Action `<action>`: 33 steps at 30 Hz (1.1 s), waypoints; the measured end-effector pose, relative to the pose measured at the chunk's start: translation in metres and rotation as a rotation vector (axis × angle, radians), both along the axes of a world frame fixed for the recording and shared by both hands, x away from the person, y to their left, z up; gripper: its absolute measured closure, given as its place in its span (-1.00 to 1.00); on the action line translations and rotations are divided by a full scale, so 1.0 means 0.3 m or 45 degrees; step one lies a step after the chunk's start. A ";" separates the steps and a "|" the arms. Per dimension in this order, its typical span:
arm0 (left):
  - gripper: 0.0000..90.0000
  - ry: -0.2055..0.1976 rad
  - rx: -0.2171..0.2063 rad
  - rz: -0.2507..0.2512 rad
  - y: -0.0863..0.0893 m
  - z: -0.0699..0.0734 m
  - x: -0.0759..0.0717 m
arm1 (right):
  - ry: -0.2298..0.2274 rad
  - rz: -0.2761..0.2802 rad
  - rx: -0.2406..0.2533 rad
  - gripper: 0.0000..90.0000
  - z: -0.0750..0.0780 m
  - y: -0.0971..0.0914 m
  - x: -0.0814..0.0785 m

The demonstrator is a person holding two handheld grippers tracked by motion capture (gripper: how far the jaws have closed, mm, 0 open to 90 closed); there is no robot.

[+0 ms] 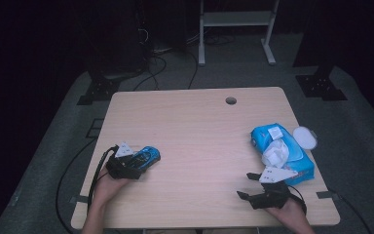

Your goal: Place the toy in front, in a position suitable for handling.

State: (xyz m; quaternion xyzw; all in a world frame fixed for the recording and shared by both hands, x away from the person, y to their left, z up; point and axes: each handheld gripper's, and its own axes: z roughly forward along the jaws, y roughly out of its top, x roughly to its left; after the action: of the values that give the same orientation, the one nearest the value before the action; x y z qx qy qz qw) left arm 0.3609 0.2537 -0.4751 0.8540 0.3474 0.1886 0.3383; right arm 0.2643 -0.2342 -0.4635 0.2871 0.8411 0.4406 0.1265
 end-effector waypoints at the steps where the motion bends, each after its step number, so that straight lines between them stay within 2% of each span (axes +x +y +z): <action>1: -0.62 -0.003 0.005 -0.001 -0.001 0.002 -0.001 | 0.001 0.001 0.000 -0.47 0.000 0.001 -0.001; 2: -0.56 -0.003 0.005 -0.001 -0.001 0.002 -0.001 | 0.001 0.001 0.000 -0.47 0.000 0.001 -0.001; 10: -0.49 -0.013 0.015 -0.022 -0.003 0.007 -0.005 | -0.002 0.007 -0.003 -0.46 0.001 0.004 -0.003; 13: -0.42 0.001 -0.013 -0.030 0.005 0.013 -0.007 | -0.003 0.008 -0.002 -0.46 0.001 0.004 -0.003; 17: -0.41 -0.009 -0.011 -0.027 0.003 0.012 -0.010 | -0.006 0.007 -0.002 -0.46 0.003 0.003 -0.004; 27: -0.40 0.018 -0.032 -0.018 0.008 0.015 -0.011 | -0.013 0.006 0.005 -0.46 0.006 0.001 -0.005; 33: -0.40 0.009 -0.042 -0.021 0.010 0.018 -0.012 | -0.014 0.008 0.005 -0.46 0.006 0.001 -0.005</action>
State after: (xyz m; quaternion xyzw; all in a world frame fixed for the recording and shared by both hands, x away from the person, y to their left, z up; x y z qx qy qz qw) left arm 0.3573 0.2568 -0.4697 0.8518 0.3446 0.1771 0.3526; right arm 0.2627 -0.2340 -0.4618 0.2823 0.8404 0.4441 0.1293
